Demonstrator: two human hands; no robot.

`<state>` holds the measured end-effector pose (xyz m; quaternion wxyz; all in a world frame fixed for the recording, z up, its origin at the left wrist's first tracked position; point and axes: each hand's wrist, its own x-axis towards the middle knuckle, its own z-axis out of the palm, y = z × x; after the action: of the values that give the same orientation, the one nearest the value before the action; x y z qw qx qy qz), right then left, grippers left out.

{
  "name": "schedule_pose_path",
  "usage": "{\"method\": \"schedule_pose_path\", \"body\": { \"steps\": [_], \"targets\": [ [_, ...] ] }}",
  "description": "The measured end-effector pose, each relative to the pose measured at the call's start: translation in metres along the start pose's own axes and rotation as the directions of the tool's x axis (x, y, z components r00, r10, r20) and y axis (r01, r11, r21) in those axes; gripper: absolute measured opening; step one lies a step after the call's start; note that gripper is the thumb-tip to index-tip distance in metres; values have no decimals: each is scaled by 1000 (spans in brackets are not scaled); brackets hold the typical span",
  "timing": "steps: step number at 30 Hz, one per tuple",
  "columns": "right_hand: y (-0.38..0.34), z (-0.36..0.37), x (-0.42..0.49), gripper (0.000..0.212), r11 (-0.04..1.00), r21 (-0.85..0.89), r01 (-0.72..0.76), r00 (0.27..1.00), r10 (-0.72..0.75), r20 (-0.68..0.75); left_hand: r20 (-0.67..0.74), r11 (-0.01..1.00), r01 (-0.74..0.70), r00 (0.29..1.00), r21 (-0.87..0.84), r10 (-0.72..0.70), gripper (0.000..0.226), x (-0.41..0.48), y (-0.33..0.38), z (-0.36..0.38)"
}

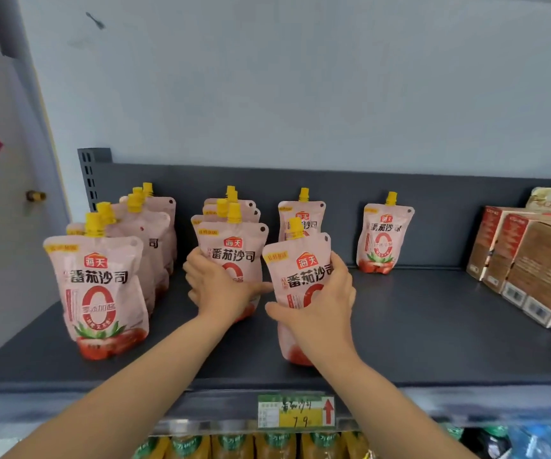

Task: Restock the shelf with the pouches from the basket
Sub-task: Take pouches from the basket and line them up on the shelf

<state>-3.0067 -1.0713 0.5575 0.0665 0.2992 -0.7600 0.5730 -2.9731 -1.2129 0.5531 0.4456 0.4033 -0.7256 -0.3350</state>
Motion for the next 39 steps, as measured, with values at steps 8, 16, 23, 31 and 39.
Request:
{"method": "schedule_pose_path", "body": {
  "steps": [8, 16, 23, 31, 39],
  "targets": [
    [-2, 11, -8, 128, 998, 63, -31, 1000, 31, -4, 163, 990, 27, 987, -140, -4, 105, -4, -15, -36],
    [-28, 56, -12, 127, 994, 104, 28, 998, -22, -53, 208, 885, -106, 953, -453, 220, 53, -21, -35, -87],
    [-43, 107, -30, 129, 997, 77, -8, 991, 18, -130, 314, 822, -9, 922, -570, 227, 42, -37, -41, -97],
    [-39, 100, -34, 134, 995, 100, 18, 997, -11, -77, 337, 871, -42, 912, -489, 233, 55, -44, -50, -112],
    [-45, 60, -53, 103, 998, -8, 67, 994, -68, -91, 394, 865, -191, 831, -463, 394, 74, -50, -46, -140]
  ]
}}
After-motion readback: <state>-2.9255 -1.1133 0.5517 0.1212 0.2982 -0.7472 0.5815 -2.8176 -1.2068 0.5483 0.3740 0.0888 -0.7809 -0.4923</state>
